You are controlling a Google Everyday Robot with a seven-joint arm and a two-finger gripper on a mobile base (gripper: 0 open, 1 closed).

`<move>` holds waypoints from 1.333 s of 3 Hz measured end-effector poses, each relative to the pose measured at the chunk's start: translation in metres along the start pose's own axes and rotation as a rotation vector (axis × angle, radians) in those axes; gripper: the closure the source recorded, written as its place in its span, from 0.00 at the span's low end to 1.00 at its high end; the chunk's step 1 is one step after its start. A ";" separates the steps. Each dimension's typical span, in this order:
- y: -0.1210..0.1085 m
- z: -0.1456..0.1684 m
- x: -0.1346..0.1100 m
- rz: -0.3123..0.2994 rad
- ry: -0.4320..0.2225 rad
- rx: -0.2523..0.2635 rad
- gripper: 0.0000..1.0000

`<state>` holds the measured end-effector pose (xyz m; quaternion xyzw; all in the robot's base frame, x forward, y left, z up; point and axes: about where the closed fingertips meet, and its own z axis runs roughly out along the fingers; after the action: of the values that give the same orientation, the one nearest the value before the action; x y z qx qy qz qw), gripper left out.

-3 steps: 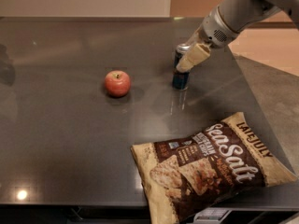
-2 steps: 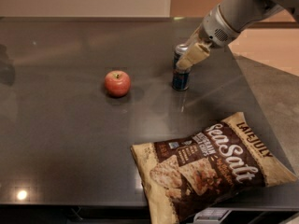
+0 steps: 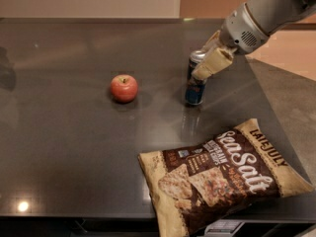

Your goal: Move redbull can near brown chip bag

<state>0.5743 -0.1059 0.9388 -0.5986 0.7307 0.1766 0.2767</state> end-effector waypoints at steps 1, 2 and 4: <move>0.033 -0.010 0.005 0.012 0.002 -0.048 1.00; 0.058 -0.015 0.017 0.032 0.014 -0.081 1.00; 0.077 -0.013 0.037 0.026 0.063 -0.069 0.59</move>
Offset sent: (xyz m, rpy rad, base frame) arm -0.0969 -0.0208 -0.0113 -0.0042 0.1411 0.0243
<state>0.4921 -0.1256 0.9208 -0.6037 0.7401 0.1863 0.2304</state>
